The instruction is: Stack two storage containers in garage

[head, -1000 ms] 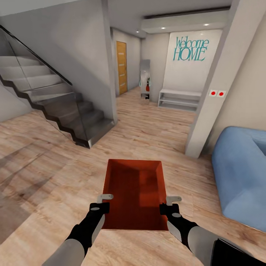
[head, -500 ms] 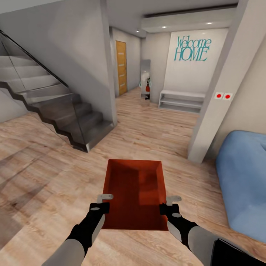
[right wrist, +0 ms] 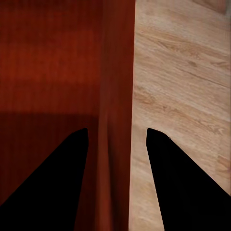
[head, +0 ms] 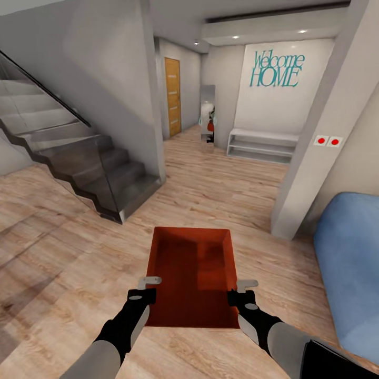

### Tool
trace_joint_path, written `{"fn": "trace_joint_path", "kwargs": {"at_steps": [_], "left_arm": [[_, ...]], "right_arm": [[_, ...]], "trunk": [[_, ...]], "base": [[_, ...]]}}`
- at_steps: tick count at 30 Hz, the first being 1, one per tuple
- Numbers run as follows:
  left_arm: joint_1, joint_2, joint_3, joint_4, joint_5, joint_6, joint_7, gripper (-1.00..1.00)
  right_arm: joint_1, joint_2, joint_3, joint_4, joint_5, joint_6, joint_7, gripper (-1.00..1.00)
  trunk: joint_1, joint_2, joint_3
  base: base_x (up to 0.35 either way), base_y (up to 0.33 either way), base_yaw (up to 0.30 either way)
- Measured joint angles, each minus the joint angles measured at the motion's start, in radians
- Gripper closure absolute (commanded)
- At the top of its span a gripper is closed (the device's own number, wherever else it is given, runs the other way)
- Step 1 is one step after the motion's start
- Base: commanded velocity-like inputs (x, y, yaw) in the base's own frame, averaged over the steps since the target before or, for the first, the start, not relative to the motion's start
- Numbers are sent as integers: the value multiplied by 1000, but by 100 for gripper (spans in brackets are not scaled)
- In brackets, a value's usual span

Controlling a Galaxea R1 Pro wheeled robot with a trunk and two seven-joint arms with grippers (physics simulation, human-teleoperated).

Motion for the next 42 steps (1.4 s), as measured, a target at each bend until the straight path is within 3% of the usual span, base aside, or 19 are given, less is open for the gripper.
{"fn": "trace_joint_path", "kwargs": {"at_steps": [42], "left_arm": [[0, 0, 0, -1, 0, 1, 0, 100]], "right_arm": [[0, -1, 0, -2, -1, 0, 0, 100]], "trunk": [[0, 0, 0]], "base": [[322, 0, -51]]}}
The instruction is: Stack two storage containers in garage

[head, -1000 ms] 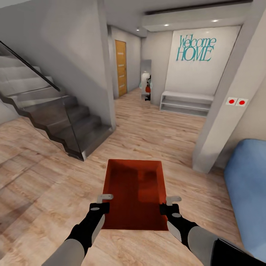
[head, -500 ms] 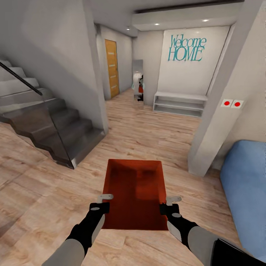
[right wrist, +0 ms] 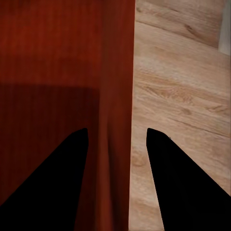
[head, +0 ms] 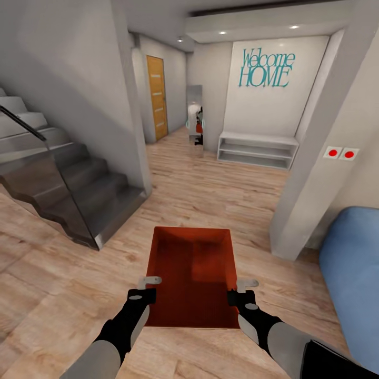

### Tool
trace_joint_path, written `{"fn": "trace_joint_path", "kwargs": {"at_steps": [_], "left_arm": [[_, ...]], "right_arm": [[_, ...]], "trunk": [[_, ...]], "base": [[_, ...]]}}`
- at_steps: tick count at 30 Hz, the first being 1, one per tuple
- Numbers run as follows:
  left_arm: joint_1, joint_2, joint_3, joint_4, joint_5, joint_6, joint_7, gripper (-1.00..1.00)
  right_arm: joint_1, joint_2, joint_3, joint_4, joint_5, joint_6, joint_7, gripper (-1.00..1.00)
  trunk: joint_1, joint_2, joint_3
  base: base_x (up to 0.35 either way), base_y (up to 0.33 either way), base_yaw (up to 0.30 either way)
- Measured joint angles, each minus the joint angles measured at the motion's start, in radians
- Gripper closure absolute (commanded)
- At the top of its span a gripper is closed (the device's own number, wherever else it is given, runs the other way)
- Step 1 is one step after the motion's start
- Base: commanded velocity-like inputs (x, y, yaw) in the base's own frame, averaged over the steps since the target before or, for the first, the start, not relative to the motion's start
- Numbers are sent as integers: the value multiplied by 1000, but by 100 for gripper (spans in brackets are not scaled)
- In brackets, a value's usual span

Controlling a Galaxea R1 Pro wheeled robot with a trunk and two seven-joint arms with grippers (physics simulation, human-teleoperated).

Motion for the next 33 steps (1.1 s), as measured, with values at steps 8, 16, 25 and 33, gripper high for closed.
{"fn": "trace_joint_path", "kwargs": {"at_steps": [8, 16, 25, 33], "left_arm": [[0, 0, 0, 0, 0, 0, 0, 100], [0, 0, 0, 0, 1, -1, 0, 100], [0, 0, 0, 0, 0, -1, 0, 100], [0, 0, 0, 0, 0, 0, 0, 100]], "right_arm": [[0, 0, 0, 0, 0, 0, 0, 100], [0, 0, 0, 0, 0, 0, 0, 100], [0, 0, 0, 0, 0, 0, 0, 100], [0, 0, 0, 0, 0, 0, 0, 100]], "trunk": [[0, 0, 0], [0, 0, 0], [0, 0, 0], [0, 0, 0]], "base": [[322, 0, 0], [322, 0, 0], [322, 0, 0], [322, 0, 0]]}}
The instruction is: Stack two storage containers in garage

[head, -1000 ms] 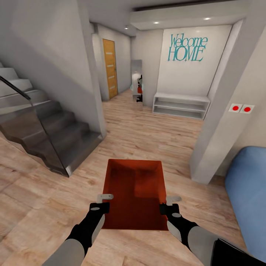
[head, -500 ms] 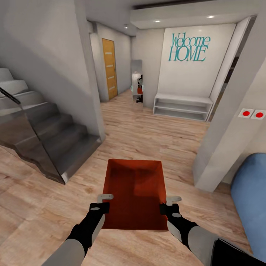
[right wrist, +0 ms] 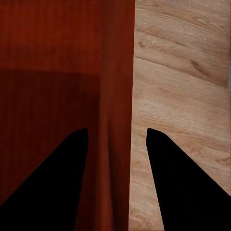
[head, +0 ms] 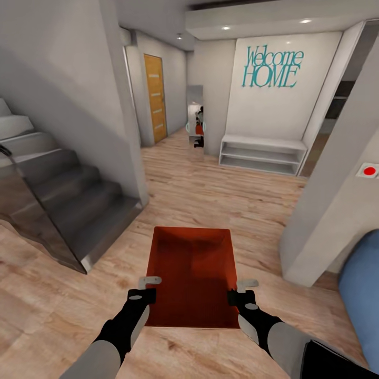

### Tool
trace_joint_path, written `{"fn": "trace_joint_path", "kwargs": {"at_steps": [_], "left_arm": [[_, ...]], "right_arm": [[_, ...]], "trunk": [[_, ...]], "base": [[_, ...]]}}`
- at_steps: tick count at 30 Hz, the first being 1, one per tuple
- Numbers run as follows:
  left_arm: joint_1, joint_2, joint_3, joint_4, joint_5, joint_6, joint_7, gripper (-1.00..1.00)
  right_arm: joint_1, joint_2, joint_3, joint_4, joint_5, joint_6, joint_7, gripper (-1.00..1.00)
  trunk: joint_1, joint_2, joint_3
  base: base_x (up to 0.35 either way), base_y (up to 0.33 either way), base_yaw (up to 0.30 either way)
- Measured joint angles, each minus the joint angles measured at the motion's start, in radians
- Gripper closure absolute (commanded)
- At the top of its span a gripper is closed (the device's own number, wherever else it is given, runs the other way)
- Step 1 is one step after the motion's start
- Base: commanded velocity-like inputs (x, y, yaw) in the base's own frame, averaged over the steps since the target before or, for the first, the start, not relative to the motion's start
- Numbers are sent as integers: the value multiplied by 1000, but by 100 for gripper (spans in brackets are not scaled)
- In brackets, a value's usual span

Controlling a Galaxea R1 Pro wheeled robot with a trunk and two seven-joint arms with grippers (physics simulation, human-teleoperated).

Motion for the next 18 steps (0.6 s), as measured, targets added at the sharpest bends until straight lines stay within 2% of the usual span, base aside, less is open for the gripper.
{"fn": "trace_joint_path", "kwargs": {"at_steps": [18], "left_arm": [[0, 0, 0, 0, 0, 0, 0, 100]], "right_arm": [[0, 0, 0, 0, 0, 0, 0, 100]], "trunk": [[0, 0, 0]], "base": [[322, 0, 0]]}}
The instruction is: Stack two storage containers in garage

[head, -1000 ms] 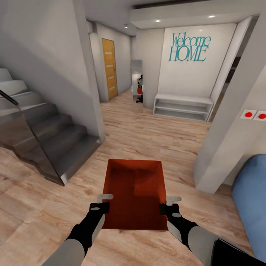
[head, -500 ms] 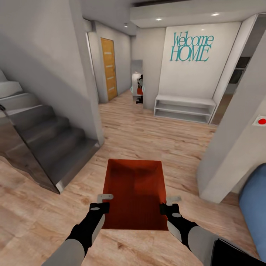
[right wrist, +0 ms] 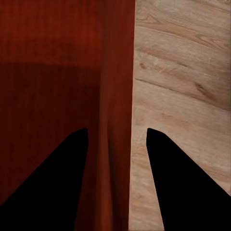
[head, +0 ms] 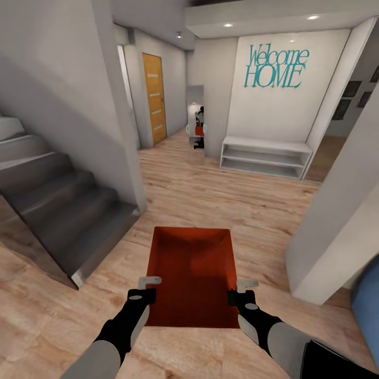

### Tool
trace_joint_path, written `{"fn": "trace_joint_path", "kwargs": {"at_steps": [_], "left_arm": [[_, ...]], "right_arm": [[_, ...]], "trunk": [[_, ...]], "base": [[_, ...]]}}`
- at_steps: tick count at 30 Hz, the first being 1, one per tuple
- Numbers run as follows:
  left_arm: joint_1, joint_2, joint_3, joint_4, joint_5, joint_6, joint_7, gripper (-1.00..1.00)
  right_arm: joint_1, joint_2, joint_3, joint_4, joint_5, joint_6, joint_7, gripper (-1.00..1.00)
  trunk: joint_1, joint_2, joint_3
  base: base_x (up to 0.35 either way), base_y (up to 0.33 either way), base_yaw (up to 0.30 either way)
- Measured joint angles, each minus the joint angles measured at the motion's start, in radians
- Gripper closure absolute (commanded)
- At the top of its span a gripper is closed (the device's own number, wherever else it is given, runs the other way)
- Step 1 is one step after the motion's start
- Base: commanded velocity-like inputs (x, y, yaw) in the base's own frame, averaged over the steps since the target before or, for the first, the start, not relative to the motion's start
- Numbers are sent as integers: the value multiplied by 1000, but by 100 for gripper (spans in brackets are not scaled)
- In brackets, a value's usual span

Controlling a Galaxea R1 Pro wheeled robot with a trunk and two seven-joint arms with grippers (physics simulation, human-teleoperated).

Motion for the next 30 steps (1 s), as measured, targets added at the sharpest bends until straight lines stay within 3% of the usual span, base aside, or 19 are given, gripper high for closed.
{"fn": "trace_joint_path", "kwargs": {"at_steps": [30], "left_arm": [[0, 0, 0, 0, 0, 0, 0, 100]], "right_arm": [[0, 0, 0, 0, 0, 0, 0, 100]], "trunk": [[0, 0, 0]], "base": [[322, 0, 0]]}}
